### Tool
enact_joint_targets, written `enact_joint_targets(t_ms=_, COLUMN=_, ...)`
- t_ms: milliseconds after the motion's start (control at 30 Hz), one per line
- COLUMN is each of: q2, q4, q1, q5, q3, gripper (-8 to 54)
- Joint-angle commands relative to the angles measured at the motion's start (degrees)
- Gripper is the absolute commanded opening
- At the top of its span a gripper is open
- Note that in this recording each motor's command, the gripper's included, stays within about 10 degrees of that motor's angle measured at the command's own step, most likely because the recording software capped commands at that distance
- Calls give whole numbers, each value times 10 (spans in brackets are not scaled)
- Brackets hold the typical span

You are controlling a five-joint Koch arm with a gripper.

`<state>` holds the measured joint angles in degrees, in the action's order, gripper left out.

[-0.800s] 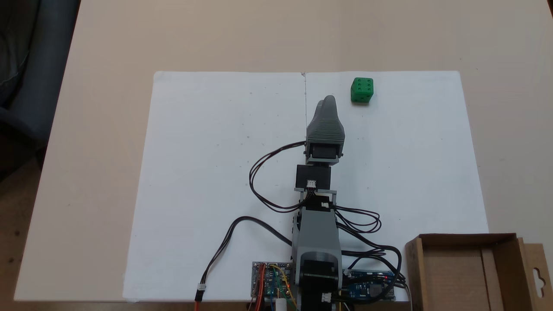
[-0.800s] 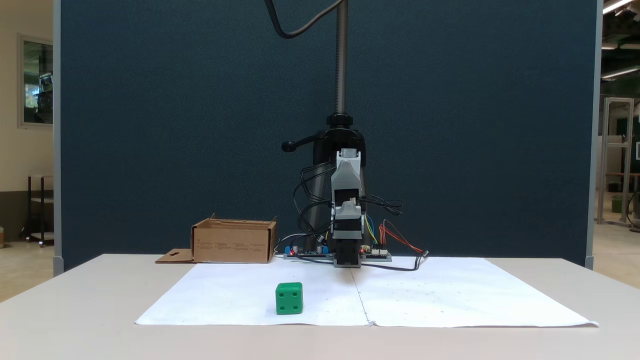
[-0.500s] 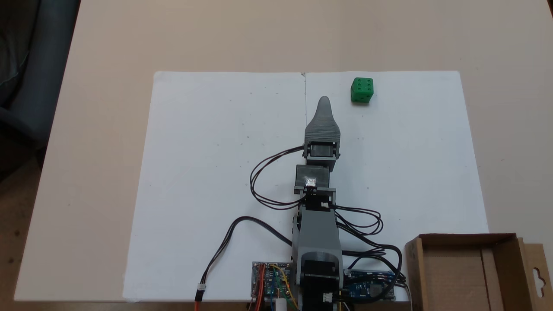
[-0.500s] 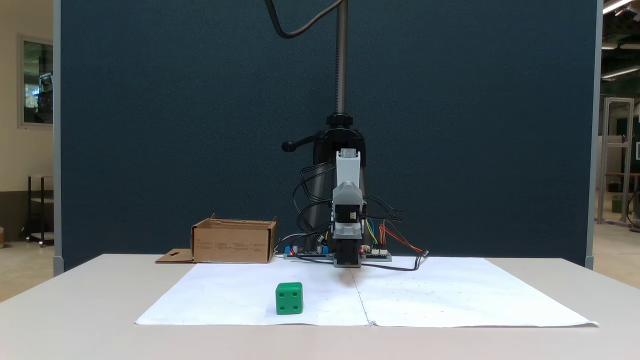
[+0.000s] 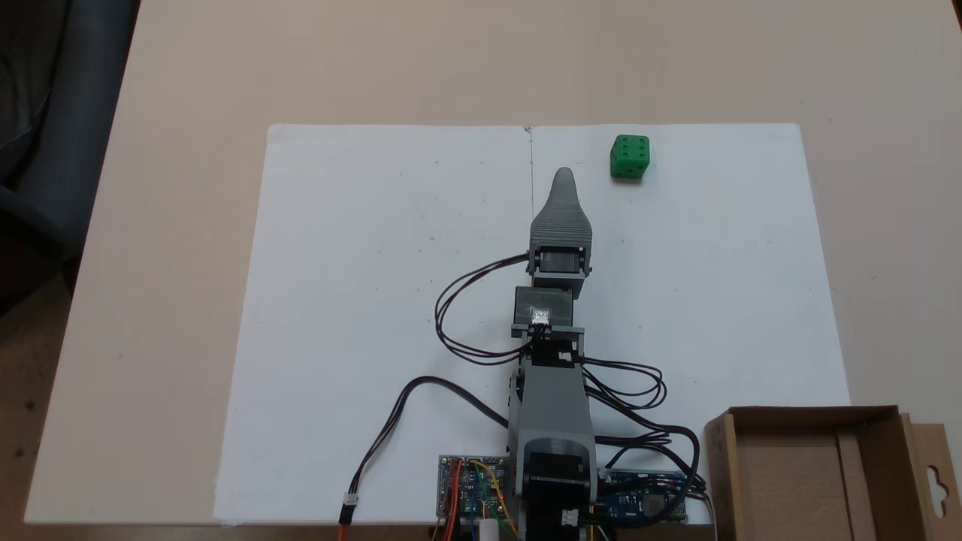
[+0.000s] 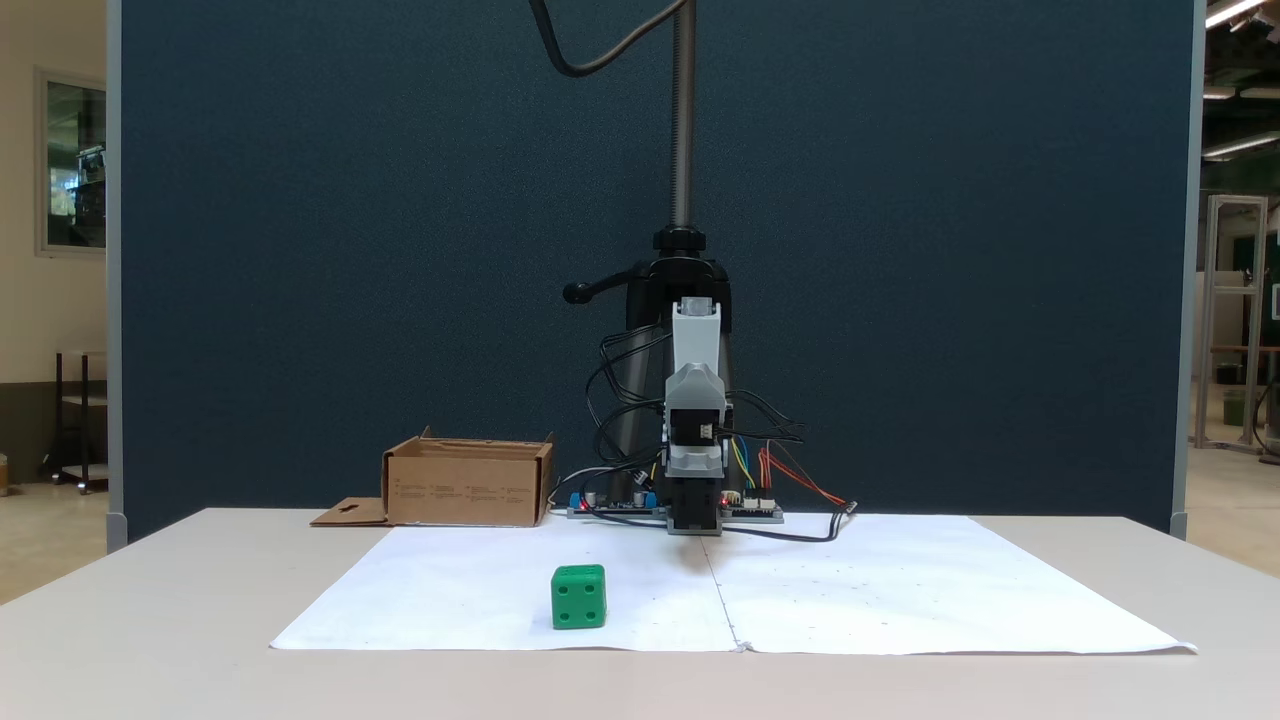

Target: Grasp a green dice and put it in the bin.

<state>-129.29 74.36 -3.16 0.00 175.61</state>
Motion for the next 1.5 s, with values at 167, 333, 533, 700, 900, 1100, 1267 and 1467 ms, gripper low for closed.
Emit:
enact_joint_targets(t_ms=167, q2=-65, q4=54, q1=0, q5=-48, q3=28, gripper=414)
enact_joint_targets(t_ms=333, q2=-64, q4=28, q1=-5, q5=-49, q3=-18, gripper=412)
enact_joint_targets(t_ms=533, q2=-63, q4=-199, q1=-6, q5=-49, q3=-139, gripper=412)
enact_joint_targets(t_ms=700, q2=-62, q4=-393, q1=-8, q5=-48, q3=-243, gripper=412)
enact_joint_targets(t_ms=900, q2=-61, q4=-623, q1=-2, q5=-48, q3=-385, gripper=413)
enact_joint_targets(t_ms=1100, q2=-22, q4=-838, q1=-18, q5=-48, q3=-548, gripper=446)
enact_joint_targets(t_ms=1267, q2=97, q4=-1018, q1=-52, q5=-49, q3=-763, gripper=463)
enact_joint_targets(t_ms=1467, q2=181, q4=-1202, q1=-56, q5=-49, q3=-931, gripper=465)
